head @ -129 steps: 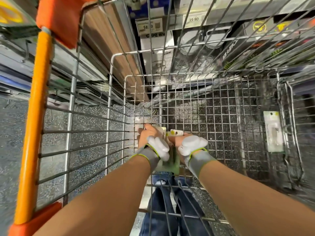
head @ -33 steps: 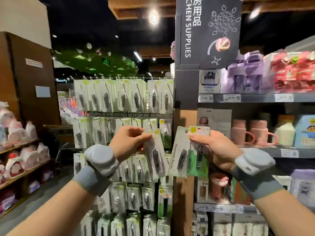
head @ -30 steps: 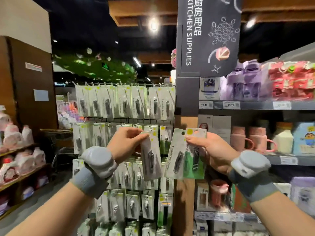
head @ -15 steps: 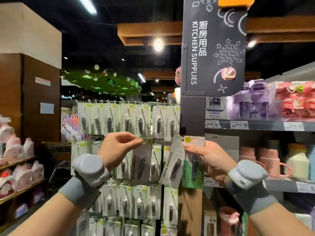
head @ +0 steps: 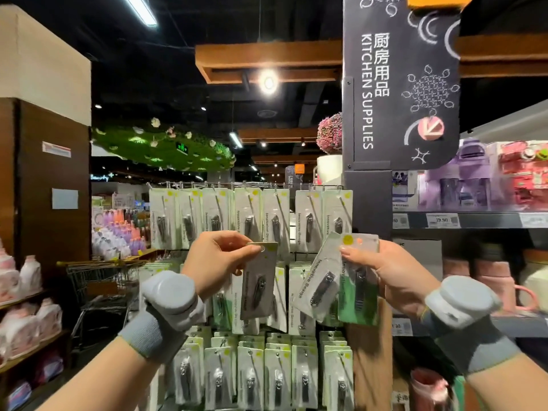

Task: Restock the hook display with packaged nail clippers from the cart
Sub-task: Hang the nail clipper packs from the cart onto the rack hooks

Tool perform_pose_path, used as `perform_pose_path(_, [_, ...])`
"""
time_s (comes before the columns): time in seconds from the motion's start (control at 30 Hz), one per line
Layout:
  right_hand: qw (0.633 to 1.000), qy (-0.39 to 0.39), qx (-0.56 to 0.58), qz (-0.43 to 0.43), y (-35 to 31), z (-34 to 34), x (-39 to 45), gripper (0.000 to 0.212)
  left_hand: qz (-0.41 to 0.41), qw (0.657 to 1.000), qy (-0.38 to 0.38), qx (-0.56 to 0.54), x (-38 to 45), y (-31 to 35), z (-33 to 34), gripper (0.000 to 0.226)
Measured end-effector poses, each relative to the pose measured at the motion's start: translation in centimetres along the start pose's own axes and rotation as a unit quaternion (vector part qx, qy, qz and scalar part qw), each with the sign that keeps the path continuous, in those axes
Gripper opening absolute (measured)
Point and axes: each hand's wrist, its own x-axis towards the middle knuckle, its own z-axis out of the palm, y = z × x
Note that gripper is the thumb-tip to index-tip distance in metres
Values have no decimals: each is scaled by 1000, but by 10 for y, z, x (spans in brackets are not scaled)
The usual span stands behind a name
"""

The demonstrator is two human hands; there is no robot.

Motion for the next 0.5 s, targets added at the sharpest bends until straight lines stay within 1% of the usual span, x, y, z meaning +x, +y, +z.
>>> perform_pose_path(0.1, [1000,19,-2,6,1,15,6,47,3,1000,-15,2,9,-14,-19,7])
perform_pose_path(0.2, [999,37,-23,9,2,31,9,51,6,999,-37,12,14,-26,-35,5])
perform_pose_path(0.3, [998,55,-10,10,0,41,8,39,20,999,-44,24,17,-36,-50,4])
perform_pose_path(0.4, [998,66,-1,17,-2,41,4,43,32,998,-46,35,16,-43,-60,4])
perform_pose_path(0.5, [997,58,-59,12,-1,33,-2,38,29,996,-64,50,12,-50,-61,5])
